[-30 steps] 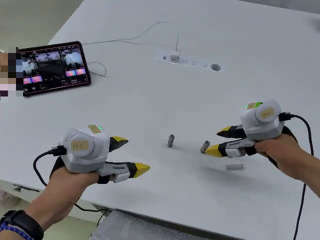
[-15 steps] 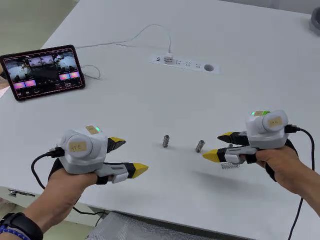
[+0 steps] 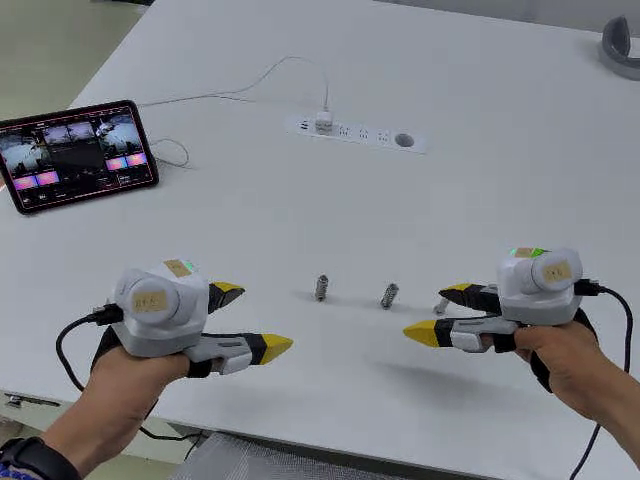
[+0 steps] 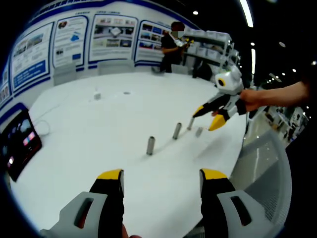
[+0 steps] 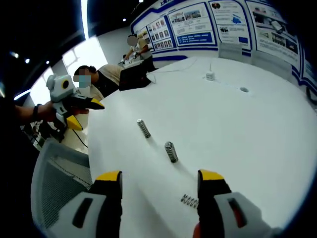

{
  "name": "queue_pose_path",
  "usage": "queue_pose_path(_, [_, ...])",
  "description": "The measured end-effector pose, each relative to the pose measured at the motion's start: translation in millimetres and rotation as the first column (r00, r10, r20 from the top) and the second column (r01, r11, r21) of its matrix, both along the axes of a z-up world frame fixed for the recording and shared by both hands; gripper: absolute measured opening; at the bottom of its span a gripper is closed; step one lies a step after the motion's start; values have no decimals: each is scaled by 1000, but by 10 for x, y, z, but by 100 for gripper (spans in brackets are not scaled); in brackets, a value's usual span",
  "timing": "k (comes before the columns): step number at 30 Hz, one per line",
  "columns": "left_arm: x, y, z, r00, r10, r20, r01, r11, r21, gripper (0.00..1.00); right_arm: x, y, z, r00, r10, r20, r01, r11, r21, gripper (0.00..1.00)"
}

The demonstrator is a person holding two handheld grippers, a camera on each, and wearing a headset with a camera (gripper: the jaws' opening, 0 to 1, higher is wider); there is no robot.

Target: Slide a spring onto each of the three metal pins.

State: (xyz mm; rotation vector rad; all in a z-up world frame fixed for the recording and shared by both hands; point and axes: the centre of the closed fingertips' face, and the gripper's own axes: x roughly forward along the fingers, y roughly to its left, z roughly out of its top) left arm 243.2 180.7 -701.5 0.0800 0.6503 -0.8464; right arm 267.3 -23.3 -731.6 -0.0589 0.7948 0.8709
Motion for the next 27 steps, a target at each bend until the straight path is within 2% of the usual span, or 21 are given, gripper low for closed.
queue_pose_path(14, [23,-192,-10,999,-41,-8,41,999,6,67,-251,-317,-26,995,-99,-10,99,995,19,70])
queue_pose_path(22, [0,-382,-28,996,-90,-13,90,996,11,69,-416,-491,-66,990,-141,-18,141,990,8,73])
queue_pose_path(27, [-48,-531,-41,991,-130,-17,130,991,12,69,-481,-573,-34,985,-172,-19,173,985,24,75])
